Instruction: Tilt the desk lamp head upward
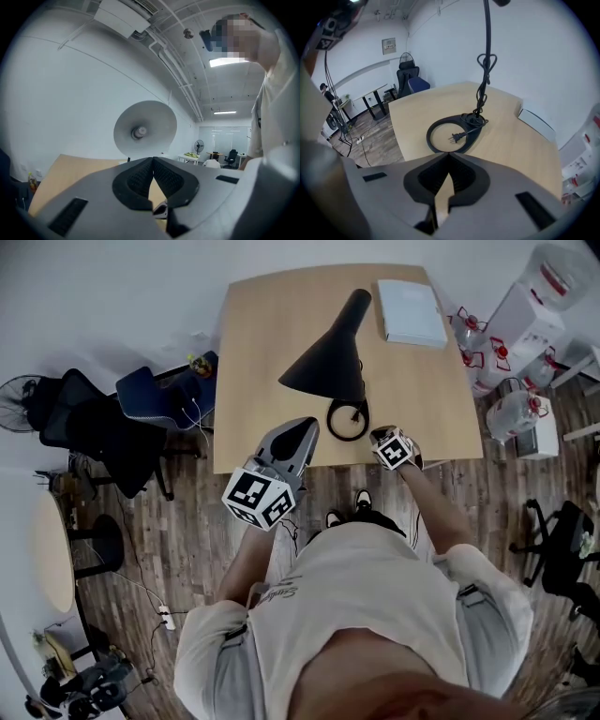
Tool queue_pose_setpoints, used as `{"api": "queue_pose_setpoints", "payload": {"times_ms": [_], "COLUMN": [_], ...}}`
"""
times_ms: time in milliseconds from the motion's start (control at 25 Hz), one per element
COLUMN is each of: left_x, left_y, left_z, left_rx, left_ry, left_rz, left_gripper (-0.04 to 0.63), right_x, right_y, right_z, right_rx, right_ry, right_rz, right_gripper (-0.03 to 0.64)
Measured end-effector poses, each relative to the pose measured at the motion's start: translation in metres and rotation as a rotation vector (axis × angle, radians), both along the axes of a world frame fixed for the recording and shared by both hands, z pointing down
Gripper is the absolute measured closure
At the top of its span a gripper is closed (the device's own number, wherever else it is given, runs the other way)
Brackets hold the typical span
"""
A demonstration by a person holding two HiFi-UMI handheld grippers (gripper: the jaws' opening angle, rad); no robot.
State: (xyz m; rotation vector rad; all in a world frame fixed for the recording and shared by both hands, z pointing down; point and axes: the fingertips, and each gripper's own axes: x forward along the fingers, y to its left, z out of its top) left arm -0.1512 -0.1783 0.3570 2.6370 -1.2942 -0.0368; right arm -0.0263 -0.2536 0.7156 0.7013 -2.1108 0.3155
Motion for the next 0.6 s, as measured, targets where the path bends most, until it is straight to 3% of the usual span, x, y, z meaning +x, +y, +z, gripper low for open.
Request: {"api": "queue_pose_setpoints", "payload": {"times_ms": [200, 600], "left_x": [-0.001, 0.016], "left_y": [0.008, 0.023], "left_z": [0.039, 0.068], "left_rx": [-0.08, -0.099], "left_ry": [0.018, 0.007], "left_rz": [0.029, 0.071], "left_gripper": [0.581, 0.582], "right_x": [-0.006, -0.01], "right_y": [0.032, 0.093], "right_z": [-0.057, -0.201], "right_rx": [0.084, 0.267], "right_ry": [-0.169, -0.423], "right_rz": [0.037, 0.086], "right_gripper": [0.621, 0.621]}}
